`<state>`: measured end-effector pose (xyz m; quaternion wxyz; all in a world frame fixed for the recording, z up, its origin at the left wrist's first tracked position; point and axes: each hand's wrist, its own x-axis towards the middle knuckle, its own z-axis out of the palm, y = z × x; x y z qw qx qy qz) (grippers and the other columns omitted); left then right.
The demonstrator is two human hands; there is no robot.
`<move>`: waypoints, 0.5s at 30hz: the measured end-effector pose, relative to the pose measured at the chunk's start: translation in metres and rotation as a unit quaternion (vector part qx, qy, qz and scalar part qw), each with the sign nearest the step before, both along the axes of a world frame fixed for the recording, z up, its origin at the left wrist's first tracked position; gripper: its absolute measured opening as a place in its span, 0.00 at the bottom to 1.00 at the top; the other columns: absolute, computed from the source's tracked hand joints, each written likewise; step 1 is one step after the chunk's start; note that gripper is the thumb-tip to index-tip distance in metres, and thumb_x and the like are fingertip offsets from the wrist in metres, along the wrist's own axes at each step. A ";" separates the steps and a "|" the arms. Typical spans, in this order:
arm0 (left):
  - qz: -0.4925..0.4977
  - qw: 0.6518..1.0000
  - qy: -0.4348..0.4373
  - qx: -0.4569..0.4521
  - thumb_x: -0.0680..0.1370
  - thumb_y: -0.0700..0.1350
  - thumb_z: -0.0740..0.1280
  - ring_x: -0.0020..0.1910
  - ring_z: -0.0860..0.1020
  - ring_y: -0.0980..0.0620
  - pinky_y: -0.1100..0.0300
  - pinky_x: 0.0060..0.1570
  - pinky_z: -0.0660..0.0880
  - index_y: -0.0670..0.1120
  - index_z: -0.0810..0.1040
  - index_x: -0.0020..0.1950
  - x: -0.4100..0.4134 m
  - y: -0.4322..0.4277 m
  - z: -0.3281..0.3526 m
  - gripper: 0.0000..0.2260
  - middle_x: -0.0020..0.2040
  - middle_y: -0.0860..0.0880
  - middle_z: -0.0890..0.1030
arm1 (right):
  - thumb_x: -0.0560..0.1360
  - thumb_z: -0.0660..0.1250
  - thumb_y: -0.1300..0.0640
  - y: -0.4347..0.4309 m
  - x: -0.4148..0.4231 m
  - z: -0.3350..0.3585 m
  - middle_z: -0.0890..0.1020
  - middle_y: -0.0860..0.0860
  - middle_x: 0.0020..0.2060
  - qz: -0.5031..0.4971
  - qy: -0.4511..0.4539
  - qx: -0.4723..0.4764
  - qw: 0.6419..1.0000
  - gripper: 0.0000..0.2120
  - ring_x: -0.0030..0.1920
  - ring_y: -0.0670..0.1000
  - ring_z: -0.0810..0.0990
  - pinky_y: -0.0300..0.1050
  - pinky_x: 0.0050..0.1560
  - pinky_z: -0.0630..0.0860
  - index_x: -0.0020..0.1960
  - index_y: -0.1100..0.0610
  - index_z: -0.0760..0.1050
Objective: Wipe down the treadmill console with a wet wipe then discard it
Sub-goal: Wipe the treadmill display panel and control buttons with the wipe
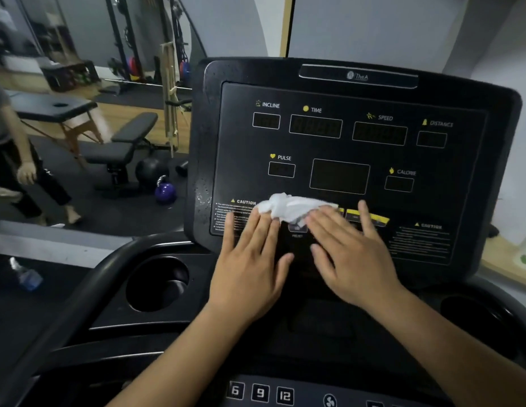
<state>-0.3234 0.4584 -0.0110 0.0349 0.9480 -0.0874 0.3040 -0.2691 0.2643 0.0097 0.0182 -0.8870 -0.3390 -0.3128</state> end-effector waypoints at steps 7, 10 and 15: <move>0.026 0.999 -0.042 0.002 0.82 0.54 0.56 0.72 0.70 0.45 0.35 0.74 0.50 0.39 0.75 0.69 0.015 0.036 0.024 0.24 0.68 0.42 0.76 | 0.79 0.55 0.50 0.060 0.005 0.009 0.71 0.53 0.72 -0.011 0.016 0.052 0.998 0.25 0.75 0.51 0.64 0.64 0.75 0.52 0.72 0.60 0.69; 0.040 0.998 -0.053 -0.007 0.82 0.50 0.57 0.72 0.69 0.42 0.36 0.74 0.51 0.37 0.76 0.67 0.018 0.053 0.028 0.21 0.68 0.40 0.76 | 0.80 0.53 0.48 0.060 -0.015 -0.012 0.70 0.53 0.73 0.008 0.028 -0.023 0.999 0.26 0.75 0.50 0.63 0.63 0.75 0.52 0.74 0.59 0.67; 0.023 0.999 -0.024 0.019 0.81 0.50 0.58 0.73 0.66 0.38 0.39 0.74 0.55 0.34 0.74 0.67 -0.008 0.055 -0.004 0.23 0.67 0.37 0.76 | 0.79 0.56 0.52 0.051 0.008 0.009 0.75 0.51 0.69 0.034 -0.036 -0.061 0.997 0.23 0.71 0.50 0.70 0.70 0.73 0.54 0.70 0.58 0.72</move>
